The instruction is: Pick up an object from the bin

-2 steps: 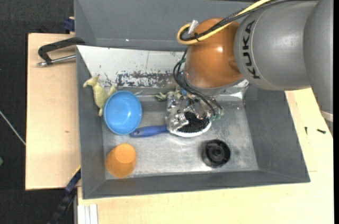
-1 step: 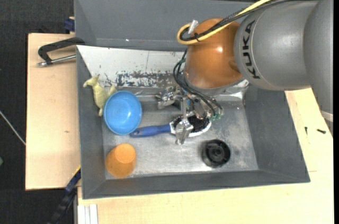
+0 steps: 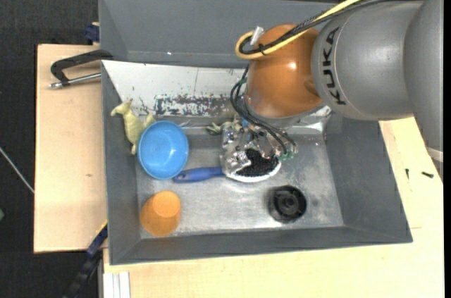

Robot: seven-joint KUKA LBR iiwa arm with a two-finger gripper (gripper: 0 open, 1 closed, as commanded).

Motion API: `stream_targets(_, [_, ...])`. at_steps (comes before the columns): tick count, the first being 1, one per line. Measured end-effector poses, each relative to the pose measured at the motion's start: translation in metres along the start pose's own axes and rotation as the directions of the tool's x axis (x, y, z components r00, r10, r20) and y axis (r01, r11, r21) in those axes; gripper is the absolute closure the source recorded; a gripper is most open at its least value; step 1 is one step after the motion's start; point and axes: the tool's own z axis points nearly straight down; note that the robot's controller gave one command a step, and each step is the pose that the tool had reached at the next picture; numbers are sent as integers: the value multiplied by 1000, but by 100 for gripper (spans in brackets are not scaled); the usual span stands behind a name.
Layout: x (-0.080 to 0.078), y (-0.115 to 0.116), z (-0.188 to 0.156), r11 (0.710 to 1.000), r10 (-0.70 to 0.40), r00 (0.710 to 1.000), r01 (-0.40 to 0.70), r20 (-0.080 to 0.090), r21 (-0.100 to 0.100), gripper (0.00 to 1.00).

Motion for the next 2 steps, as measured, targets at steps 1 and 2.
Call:
stream_targets(1, [0, 0, 0, 1000, 0, 1000, 0, 0, 0, 0])
stream_targets(2, [0, 0, 0, 1000, 0, 1000, 0, 0, 0, 100])
